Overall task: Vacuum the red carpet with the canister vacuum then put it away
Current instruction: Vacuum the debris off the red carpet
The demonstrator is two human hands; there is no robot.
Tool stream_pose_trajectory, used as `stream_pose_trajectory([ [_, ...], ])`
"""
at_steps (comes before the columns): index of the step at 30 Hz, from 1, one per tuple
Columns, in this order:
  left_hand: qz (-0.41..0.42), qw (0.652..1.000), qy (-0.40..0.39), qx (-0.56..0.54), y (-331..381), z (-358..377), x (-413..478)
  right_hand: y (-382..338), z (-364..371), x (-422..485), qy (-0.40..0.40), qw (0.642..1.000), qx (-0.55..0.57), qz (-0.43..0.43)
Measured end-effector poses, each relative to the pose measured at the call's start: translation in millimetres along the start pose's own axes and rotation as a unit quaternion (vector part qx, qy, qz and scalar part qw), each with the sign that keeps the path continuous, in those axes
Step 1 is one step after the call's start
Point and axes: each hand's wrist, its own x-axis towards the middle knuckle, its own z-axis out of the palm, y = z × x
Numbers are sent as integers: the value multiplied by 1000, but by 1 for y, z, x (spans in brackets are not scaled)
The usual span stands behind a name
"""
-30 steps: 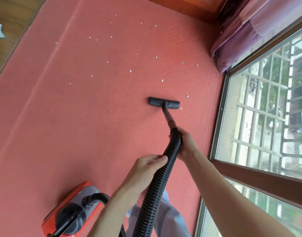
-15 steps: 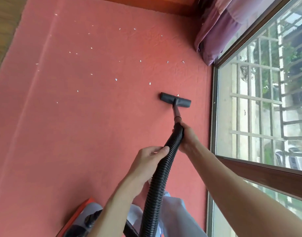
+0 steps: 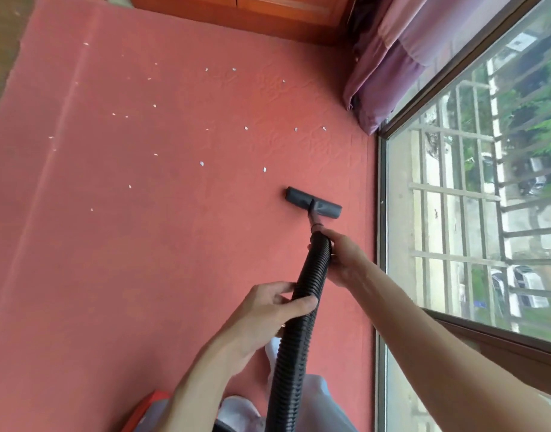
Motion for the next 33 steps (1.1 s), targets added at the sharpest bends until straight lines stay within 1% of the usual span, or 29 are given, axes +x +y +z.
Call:
stream_pose_trajectory([
  [2,-11,998,54,-13,-5,-1,9,1,9,7,36,999,-30,-11],
  [4,-17,995,81,-58,-4,2,10,-3,17,9,54,997,-59,-20],
  [6,-3,990,93,-106,6,1,-5,-15,35,-9,20,998,-61,-29],
  [8,25,986,107,-129,22,-8,-32,-29,55,-38,1,997,-59,-39],
  [11,58,986,107,-113,40,-28,-88,-31,79,-92,-18,996,-77,-38],
  [14,51,990,106,-74,45,-45,-149,-9,106,-158,-60,993,-101,-28],
  [16,51,991,113,-56,47,-53,-189,10,123,-202,-73,992,-104,-26],
  [18,56,988,135,-53,44,-59,-230,31,137,-240,-87,989,-117,-35],
  [22,99,980,157,-67,27,-66,-293,53,158,-297,-128,975,-172,-58],
  [26,124,969,189,-98,16,-60,-322,62,174,-333,-136,961,-229,-68],
  [33,125,964,209,-109,26,-41,-321,41,170,-335,-139,950,-270,-75],
])
